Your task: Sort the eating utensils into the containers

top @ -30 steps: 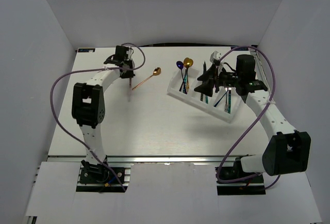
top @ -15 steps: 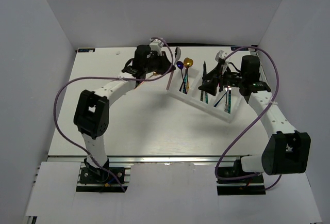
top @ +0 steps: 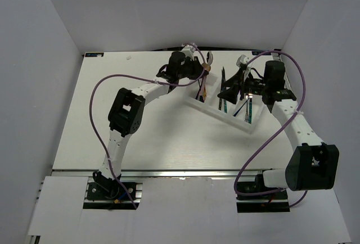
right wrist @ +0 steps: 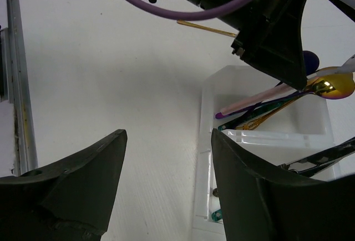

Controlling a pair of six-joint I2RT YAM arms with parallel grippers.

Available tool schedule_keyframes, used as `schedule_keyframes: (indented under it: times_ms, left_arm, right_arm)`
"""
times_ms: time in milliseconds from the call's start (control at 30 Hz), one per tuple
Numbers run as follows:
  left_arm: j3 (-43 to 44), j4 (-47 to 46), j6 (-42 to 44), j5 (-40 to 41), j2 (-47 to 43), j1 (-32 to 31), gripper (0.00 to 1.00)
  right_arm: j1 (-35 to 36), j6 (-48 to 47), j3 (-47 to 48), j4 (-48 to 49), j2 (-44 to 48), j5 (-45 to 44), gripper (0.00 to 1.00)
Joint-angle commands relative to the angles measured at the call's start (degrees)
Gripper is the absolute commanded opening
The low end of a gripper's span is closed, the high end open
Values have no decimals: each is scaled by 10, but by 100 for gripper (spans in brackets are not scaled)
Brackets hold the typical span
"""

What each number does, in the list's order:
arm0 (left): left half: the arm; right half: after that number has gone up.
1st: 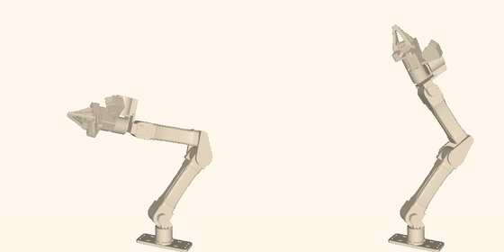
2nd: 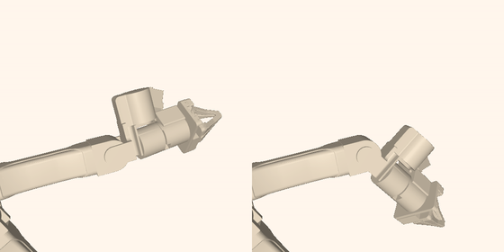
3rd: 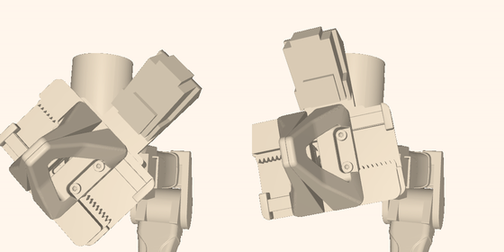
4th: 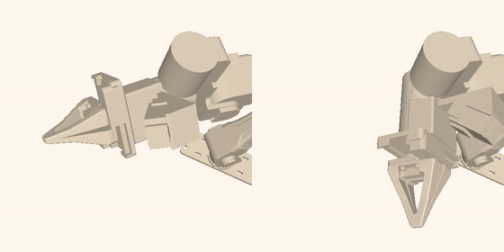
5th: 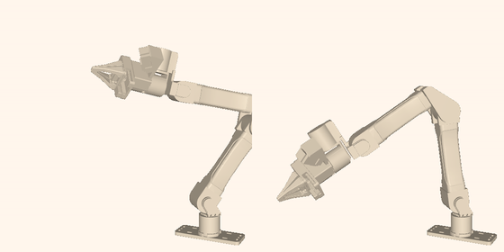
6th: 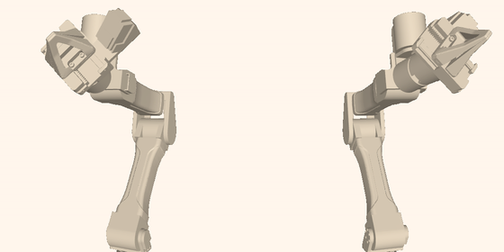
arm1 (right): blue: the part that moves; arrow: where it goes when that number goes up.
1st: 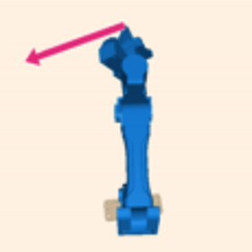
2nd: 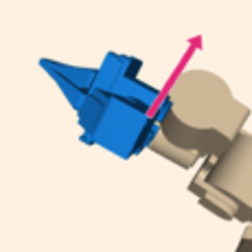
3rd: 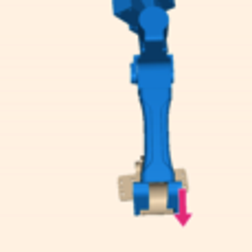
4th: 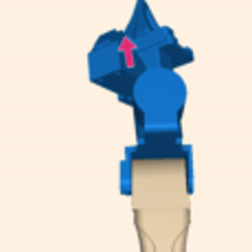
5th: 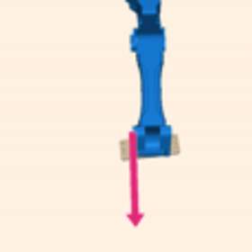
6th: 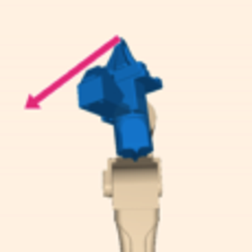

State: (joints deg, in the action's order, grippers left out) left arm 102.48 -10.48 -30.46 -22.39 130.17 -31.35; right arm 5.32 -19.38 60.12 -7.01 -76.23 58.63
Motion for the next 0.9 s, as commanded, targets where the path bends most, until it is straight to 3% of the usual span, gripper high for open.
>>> schedule_keyframes:
  times_ms: [0, 567, 867]
  left_arm:
    - [30, -28, 7, 59, -11, -13, 0]
    - [54, -29, 15, 125, 38, -27, 0]
    - [13, -28, 18, 111, 18, -30, 21]
  right_arm:
    - [-3, 6, 0, 22, 15, 13, 69]
    - [-5, 6, 0, 20, 11, 15, 70]
    - [-6, 6, -2, 20, 6, 15, 70]
